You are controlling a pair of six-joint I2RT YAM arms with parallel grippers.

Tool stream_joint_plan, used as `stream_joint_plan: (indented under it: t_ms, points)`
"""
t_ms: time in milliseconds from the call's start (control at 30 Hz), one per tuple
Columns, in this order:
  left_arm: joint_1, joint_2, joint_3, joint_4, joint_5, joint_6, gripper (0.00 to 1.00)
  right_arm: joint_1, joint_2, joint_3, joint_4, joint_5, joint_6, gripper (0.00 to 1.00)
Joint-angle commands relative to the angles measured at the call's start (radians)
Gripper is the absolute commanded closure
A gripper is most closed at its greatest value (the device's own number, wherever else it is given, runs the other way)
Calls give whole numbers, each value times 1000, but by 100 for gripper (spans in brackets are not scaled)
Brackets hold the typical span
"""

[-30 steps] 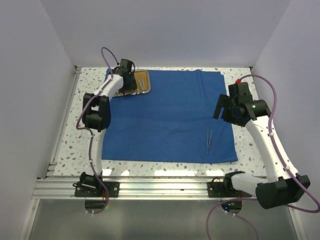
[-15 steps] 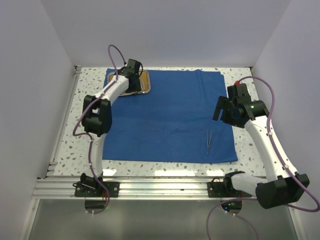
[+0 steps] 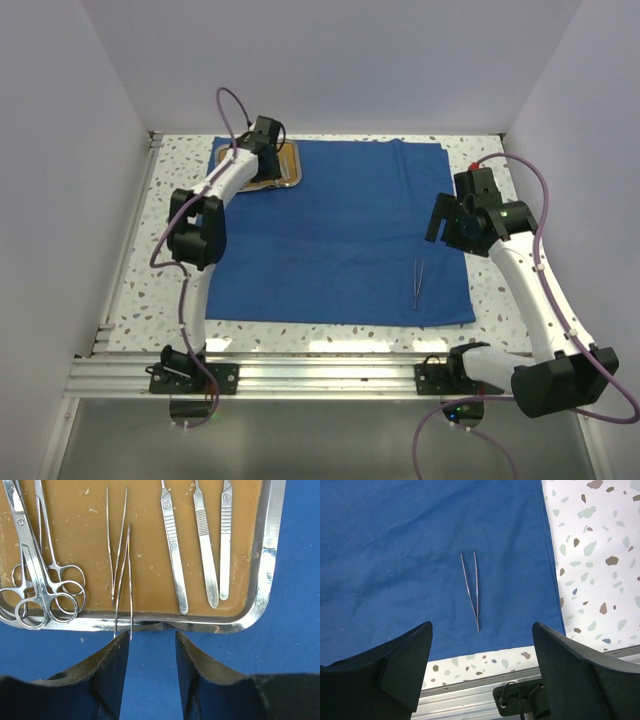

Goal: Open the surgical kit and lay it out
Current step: Pick up the medical item from the container.

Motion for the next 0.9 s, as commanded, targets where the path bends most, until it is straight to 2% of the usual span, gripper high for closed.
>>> stream_joint_plan:
  t_ms: [0, 433, 567, 767, 867]
  points:
    - [16, 23, 50, 5, -14, 8, 55, 5, -14, 8, -2, 19, -17, 15]
    - [36, 76, 82, 17, 10, 5, 55, 5, 14, 25, -6, 34, -23, 15]
    - [37, 91, 82, 19, 16, 7, 59, 5, 21, 26, -2, 43, -25, 15]
    - [37, 109, 81, 19, 19, 7, 70, 5, 28, 22, 1, 46, -25, 15]
    - [39, 116, 84, 19, 19, 8, 83, 3, 29, 20, 2, 49, -26, 15]
